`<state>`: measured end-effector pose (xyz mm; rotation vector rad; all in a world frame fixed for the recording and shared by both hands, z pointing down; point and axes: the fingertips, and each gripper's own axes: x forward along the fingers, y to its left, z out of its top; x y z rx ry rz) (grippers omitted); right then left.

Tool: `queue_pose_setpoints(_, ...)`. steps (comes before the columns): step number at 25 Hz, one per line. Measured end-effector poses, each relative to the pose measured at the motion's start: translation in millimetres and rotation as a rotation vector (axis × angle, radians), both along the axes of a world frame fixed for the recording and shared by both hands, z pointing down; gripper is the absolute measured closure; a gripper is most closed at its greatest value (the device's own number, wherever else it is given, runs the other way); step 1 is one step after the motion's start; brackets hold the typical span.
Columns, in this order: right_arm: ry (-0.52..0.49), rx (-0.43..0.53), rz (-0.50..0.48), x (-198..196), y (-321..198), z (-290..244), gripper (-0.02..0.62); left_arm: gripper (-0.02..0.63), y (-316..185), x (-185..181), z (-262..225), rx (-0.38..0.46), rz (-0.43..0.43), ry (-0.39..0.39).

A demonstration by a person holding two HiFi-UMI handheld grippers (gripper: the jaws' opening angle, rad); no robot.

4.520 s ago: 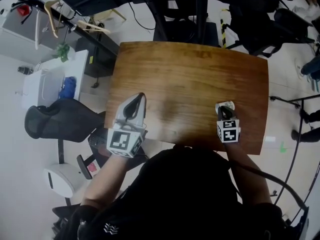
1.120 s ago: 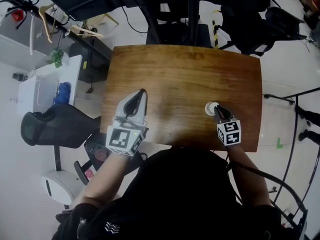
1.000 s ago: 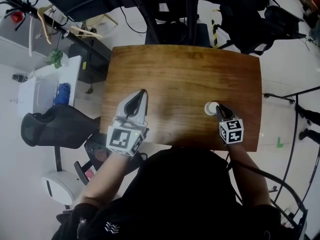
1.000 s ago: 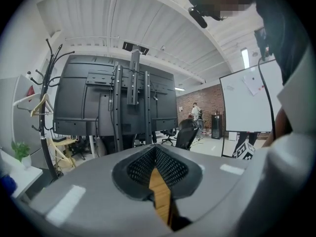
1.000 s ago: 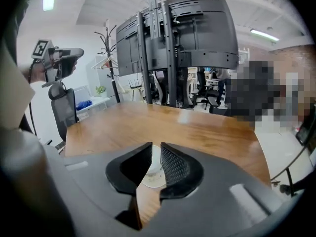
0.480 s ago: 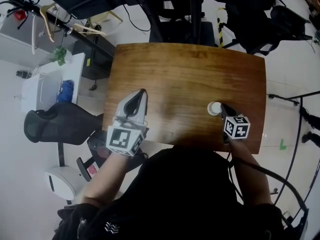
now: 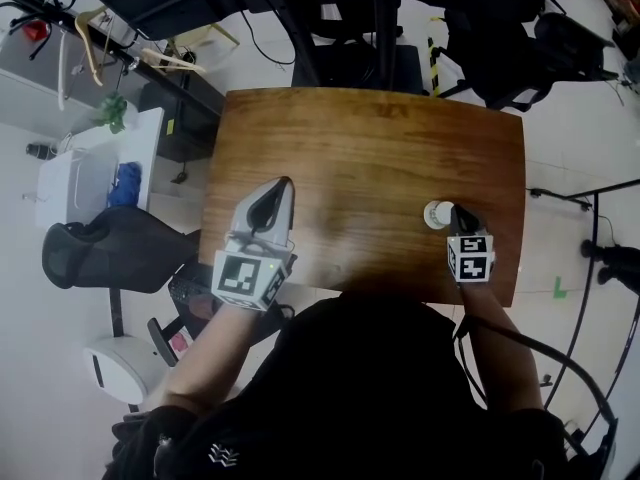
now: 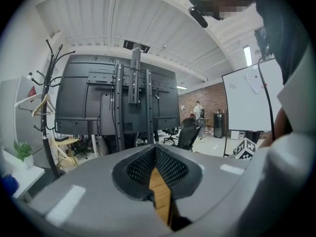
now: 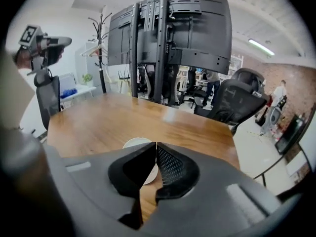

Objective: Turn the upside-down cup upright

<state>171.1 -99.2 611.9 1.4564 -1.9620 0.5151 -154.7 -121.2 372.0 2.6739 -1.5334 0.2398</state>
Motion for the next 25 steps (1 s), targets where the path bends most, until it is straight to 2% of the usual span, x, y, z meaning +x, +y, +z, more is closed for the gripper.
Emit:
queue_pose_setpoints(6, 0.147, -0.070, 0.050, 35, 7, 11, 0.588, 0.606, -1, 0, 1, -0.002, 0.009, 0.007)
queue_pose_setpoints(10, 0.281, -0.080, -0.040, 28, 12, 17, 0.588, 0.606, 0, -5, 2, -0.004, 0.002, 0.003)
queue_pose_setpoints(13, 0.333, -0.055, -0.124, 4, 13, 15, 0.588, 0.606, 2, -8, 2, -0.004, -0.003, 0.001)
queue_pose_setpoints(17, 0.275, -0.034, -0.157, -23, 12, 11, 0.588, 0.606, 2, -14, 0, -0.004, -0.014, 0.002)
queue_pose_setpoints(21, 0.272, -0.011, -0.160, -29, 8, 6, 0.588, 0.606, 3, -22, 0, -0.003, -0.030, 0.001)
queue_pose_setpoints(22, 0.233, -0.005, -0.136, -28, 7, 4, 0.588, 0.606, 3, -23, 0, -0.002, -0.031, 0.002)
queue_pose_setpoints(25, 0.001, 0.027, -0.028, -22, 1, -5, 0.586, 0.606, 4, -24, 0, -0.003, -0.029, 0.006)
